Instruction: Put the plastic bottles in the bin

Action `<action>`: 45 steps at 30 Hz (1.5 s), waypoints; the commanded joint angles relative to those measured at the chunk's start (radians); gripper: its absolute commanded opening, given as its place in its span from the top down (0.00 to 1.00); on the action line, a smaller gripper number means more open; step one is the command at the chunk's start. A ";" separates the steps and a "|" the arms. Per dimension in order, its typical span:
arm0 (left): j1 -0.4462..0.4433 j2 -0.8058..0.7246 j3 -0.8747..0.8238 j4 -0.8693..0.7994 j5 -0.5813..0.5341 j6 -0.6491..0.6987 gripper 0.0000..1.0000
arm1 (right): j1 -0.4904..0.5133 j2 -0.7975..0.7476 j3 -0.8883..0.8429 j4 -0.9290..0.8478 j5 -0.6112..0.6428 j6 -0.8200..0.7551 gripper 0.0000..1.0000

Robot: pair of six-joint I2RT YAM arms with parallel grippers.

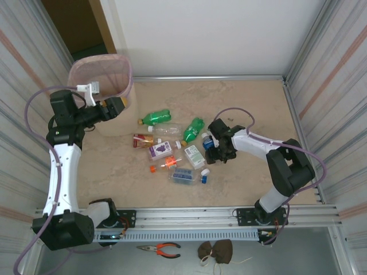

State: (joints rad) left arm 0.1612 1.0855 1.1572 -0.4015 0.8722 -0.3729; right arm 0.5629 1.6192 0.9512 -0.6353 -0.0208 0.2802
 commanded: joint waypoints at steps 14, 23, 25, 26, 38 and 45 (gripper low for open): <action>-0.061 -0.040 0.006 0.020 -0.014 -0.023 0.27 | 0.012 -0.101 0.014 -0.037 0.027 0.010 0.38; -0.205 -0.006 0.005 0.105 -0.079 -0.055 0.28 | 0.042 -0.368 0.043 -0.057 0.004 0.017 0.39; -0.262 0.009 0.010 0.125 -0.104 -0.060 0.28 | 0.055 -0.433 0.044 -0.026 -0.011 0.017 0.39; -0.296 0.016 0.010 0.139 -0.115 -0.065 0.28 | 0.061 -0.467 0.042 -0.002 -0.023 0.016 0.39; -0.598 0.046 -0.022 0.382 -0.181 -0.081 0.22 | 0.127 -0.726 -0.082 0.438 -0.215 -0.006 0.41; -0.710 0.054 -0.023 0.507 -0.177 -0.039 0.16 | 0.140 -0.756 -0.088 0.588 -0.289 0.035 0.41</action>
State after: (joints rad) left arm -0.5152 1.1381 1.1328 -0.0010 0.7029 -0.4416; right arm 0.6933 0.8856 0.8635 -0.1692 -0.2573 0.2852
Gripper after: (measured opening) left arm 0.840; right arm 0.595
